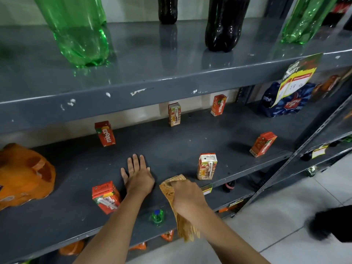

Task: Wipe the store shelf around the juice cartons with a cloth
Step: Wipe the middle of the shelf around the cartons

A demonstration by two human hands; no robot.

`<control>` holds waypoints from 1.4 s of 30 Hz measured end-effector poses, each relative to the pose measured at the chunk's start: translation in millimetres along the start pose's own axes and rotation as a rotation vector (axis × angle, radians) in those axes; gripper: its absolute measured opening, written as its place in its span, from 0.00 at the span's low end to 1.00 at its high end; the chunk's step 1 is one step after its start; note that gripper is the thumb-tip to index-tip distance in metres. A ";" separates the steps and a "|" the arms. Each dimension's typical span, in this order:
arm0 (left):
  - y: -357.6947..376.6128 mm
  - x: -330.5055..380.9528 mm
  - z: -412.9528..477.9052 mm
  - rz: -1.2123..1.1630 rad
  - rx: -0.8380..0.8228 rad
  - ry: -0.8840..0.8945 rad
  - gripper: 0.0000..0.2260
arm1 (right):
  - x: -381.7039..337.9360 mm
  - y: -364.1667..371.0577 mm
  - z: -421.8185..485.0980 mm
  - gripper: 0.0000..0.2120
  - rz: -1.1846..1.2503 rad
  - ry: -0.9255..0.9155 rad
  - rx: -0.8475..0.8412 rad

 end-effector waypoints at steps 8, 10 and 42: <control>-7.2 16.2 -1.5 0.036 0.039 0.062 0.29 | 31.6 -40.1 -45.2 0.08 0.437 -0.102 -0.229; -10.4 33.7 -0.4 0.055 0.059 0.152 0.33 | 61.5 -80.2 -56.0 0.09 0.550 -0.084 -0.103; -4.5 130.3 -54.2 -0.781 -0.404 0.263 0.39 | 231.5 -36.9 69.7 0.23 -0.013 -0.220 0.139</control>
Point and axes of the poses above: each hand's wrist, its own z-axis towards the middle knuckle, its own y-axis out of the palm, x = y × z, the point moved 4 cm from there along z, towards the middle knuckle
